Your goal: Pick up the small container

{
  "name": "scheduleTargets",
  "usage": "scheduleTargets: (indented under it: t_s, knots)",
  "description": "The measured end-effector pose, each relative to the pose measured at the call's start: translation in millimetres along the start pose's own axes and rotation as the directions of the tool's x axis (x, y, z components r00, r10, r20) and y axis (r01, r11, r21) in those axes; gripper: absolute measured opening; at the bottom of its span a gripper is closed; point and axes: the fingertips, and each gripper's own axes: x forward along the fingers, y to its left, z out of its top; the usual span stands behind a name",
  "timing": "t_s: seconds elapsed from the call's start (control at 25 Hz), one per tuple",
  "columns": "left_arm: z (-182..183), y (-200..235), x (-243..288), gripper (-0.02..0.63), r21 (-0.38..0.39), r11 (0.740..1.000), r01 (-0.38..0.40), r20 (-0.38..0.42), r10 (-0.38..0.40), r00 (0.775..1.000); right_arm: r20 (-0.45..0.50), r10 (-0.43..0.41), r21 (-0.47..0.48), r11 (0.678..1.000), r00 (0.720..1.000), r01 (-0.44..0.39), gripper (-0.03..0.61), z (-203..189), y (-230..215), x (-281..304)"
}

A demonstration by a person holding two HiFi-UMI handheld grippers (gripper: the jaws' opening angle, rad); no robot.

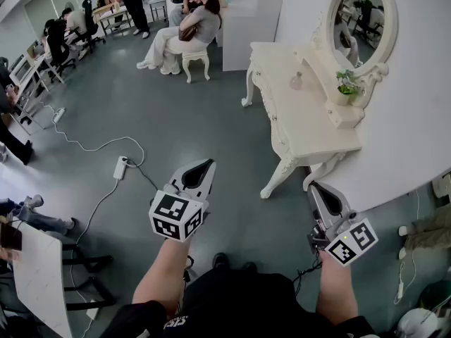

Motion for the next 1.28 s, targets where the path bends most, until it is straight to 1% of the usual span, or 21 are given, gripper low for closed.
scheduleTargets:
  t_s: [0.16,0.28,0.36,0.48,0.56,0.64,0.76,1.04,1.28]
  knots:
    - [0.6,-27.1,-3.5,0.005,0.03,0.999,0.012,-0.014,-0.012,1.0,-0.03,-0.014,-0.019,1.0,0.999,0.014,0.009,-2.1,-2.3,-20.5]
    - [0.7,-45.4,-3.6,0.005,0.038,0.999,0.01,-0.017,-0.01,1.0,-0.036,-0.024,-0.009,1.0,0.999,0.023,0.009,-4.7,-11.8,-36.2]
    - [0.3,-57.2,-1.4,0.005,0.024,1.0,0.015,-0.015,-0.014,1.0,-0.029,-0.028,-0.004,1.0,0.999,0.028,0.009,-4.4,-19.5,-46.0]
    - [0.7,-74.7,3.6,0.005,-0.02,0.999,0.027,-0.009,-0.027,1.0,-0.032,-0.055,-0.025,0.998,0.998,0.055,0.009,-2.9,-32.2,-58.9]
    - [2.1,-86.3,5.5,0.005,-0.025,0.999,0.03,-0.008,-0.03,1.0,-0.039,-0.07,-0.031,0.997,0.997,0.069,0.009,-3.5,-38.3,-66.6]
    - [3.5,-97.9,6.9,0.005,-0.01,0.999,0.031,-0.012,-0.031,0.999,-0.042,-0.066,-0.018,0.998,0.997,0.065,0.009,-4.8,-41.4,-74.1]
    - [4.0,-112.8,7.7,0.005,0.011,0.999,0.03,-0.019,-0.03,0.999,-0.045,-0.034,0.012,0.999,0.998,0.034,0.011,-8.7,-41.6,-84.3]
    - [-1.6,-119.6,2.3,0.005,0.007,1.0,-0.004,-0.02,0.005,1.0,-0.074,0.025,0.054,0.998,0.997,-0.021,0.011,-18.9,-38.4,-92.8]
    - [-4.1,-112.4,15.2,0.005,-0.01,1.0,-0.002,-0.012,0.002,1.0,-0.092,0.025,0.047,0.999,0.995,-0.021,0.011,-18.2,-53.4,-83.1]
